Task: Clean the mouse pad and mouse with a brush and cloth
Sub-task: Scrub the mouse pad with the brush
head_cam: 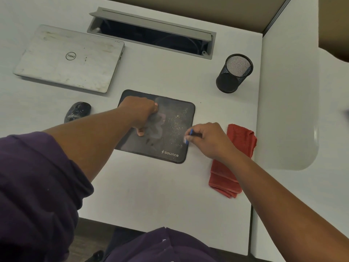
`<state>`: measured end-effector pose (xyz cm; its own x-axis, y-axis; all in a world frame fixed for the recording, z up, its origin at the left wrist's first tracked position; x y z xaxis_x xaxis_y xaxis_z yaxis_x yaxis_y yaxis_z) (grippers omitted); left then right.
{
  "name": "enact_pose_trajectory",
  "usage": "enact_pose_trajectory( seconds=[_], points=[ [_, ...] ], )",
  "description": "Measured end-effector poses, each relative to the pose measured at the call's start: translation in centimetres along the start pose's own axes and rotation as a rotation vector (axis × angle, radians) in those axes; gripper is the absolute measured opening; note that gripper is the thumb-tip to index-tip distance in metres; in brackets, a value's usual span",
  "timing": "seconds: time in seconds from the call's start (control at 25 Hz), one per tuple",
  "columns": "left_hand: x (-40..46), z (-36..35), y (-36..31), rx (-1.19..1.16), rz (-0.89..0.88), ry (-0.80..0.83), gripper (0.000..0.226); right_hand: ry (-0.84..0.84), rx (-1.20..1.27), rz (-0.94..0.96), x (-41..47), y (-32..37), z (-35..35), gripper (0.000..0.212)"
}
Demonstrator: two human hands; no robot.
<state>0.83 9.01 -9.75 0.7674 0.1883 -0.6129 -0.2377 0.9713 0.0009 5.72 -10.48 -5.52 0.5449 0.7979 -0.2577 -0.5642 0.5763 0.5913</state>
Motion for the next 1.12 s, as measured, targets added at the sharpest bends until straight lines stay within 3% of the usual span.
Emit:
enact_pose_trajectory(
  seconds=[0.08, 0.12, 0.2, 0.28, 0.4, 0.48, 0.56, 0.64, 0.68, 0.76, 0.84, 0.92, 1.0, 1.04, 1.12],
  points=[
    [0.0, 0.0, 0.0, 0.004, 0.002, 0.002, 0.07, 0.176, 0.053, 0.004, -1.4, 0.1, -2.2, 0.009],
    [0.0, 0.0, 0.1, 0.005, 0.003, 0.0, 0.07, 0.186, 0.118, 0.007, -1.8, 0.3, -2.5, 0.009],
    [0.0, 0.0, 0.1, 0.005, 0.004, -0.001, 0.069, -0.007, 0.222, 0.001, -1.6, 0.3, -0.6, 0.012],
    [0.1, 0.0, 0.1, 0.003, 0.006, -0.001, 0.069, -0.151, 0.169, -0.016, -1.2, 0.2, 1.0, 0.009],
    [0.1, 0.0, 0.1, 0.013, 0.018, -0.008, 0.068, 0.091, 0.063, 0.026, -1.9, 0.8, -1.9, 0.013],
    [0.1, -0.1, 0.2, 0.014, 0.028, -0.018, 0.064, 0.194, 0.159, 0.046, -3.0, 1.3, -3.2, 0.012],
    [0.1, -0.1, 0.3, 0.015, 0.035, -0.025, 0.062, 0.013, 0.237, 0.038, -2.9, 0.9, -1.3, 0.013],
    [0.1, 0.0, 0.3, 0.022, 0.034, -0.029, 0.062, -0.197, 0.096, 0.087, -2.5, 1.0, 0.8, 0.013],
    [0.1, 0.1, 0.2, 0.023, 0.032, -0.031, 0.063, -0.213, -0.014, 0.098, -2.3, 1.3, 0.9, 0.014],
    [0.0, 0.1, 0.1, 0.028, 0.036, -0.028, 0.065, -0.052, -0.099, 0.097, -2.3, 1.4, -1.5, 0.014],
    [0.0, 0.1, 0.2, 0.031, 0.048, -0.02, 0.066, 0.12, 0.058, 0.09, -3.0, 1.7, -3.5, 0.012],
    [0.0, 0.0, 0.1, 0.033, 0.049, -0.009, 0.07, 0.028, 0.235, 0.052, -2.9, 1.5, -2.3, 0.011],
    [0.0, -0.2, 0.0, 0.04, 0.044, 0.006, 0.076, -0.186, 0.156, 0.041, -2.5, 0.7, 0.0, 0.011],
    [0.0, -0.2, 0.0, 0.04, 0.042, 0.007, 0.076, -0.198, 0.057, 0.036, -2.4, 0.7, 0.0, 0.014],
    [0.0, -0.1, 0.0, 0.038, 0.04, 0.003, 0.076, -0.019, -0.003, 0.047, -2.4, 0.8, -2.6, 0.014]
  ],
)
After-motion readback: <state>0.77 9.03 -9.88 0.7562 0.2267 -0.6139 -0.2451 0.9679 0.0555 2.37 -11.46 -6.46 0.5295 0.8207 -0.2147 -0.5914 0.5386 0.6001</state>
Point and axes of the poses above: each hand's wrist, its own x-axis towards the middle knuckle, its own z-axis out of the back of the hand, y = z × x, the point moved 10 cm from there along x, towards the middle knuckle, and after that the axes turned 9 degrees about -x, right-handed, at the moved point
